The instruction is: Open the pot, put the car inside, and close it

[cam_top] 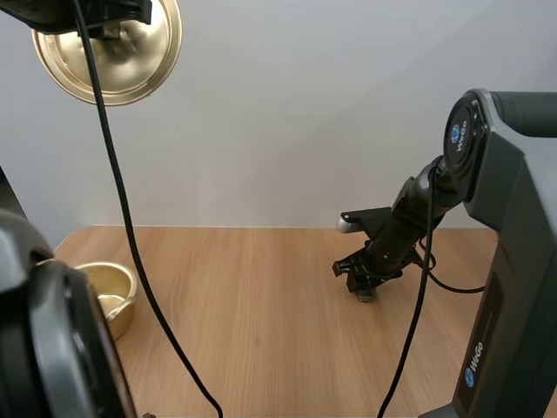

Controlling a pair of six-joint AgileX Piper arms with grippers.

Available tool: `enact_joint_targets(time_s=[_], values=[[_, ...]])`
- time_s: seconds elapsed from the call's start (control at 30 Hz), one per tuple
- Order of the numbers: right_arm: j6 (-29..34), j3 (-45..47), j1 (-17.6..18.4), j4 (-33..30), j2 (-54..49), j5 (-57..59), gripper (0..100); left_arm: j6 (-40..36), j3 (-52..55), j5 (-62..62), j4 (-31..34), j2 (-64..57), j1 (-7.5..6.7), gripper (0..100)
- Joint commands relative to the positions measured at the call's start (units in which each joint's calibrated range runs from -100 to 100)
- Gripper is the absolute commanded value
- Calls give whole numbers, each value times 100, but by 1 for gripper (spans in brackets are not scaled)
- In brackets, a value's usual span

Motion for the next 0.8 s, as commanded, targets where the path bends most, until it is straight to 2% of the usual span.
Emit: enact_joint_targets(time_s=[0.0, 0.03, 0.07, 0.23, 0.37, 0.53, 0.77], values=[[3, 10, -2, 77, 83, -276, 27, 11, -2, -4, 2, 0, 4, 0], [-9, 10, -2, 140, 83, -305, 7, 11, -2, -4, 2, 0, 4, 0], [-63, -6, 15, 271, 70, -305, 0, 11, -2, -4, 2, 0, 4, 0], [-920, -189, 243, 1497, -206, 475, 0, -144, -2, -83, -9, 0, 4, 0], [-1342, -610, 746, 2311, -572, 1833, 0, -349, -2, -307, -27, 0, 4, 0], [-1400, -1328, 1693, 2433, -877, 2131, 0, -580, -55, -693, -108, -160, 4, 0], [-1372, -2241, 2940, 2457, -683, 2077, 0, -880, -596, -1055, -132, -453, 4, 0]])
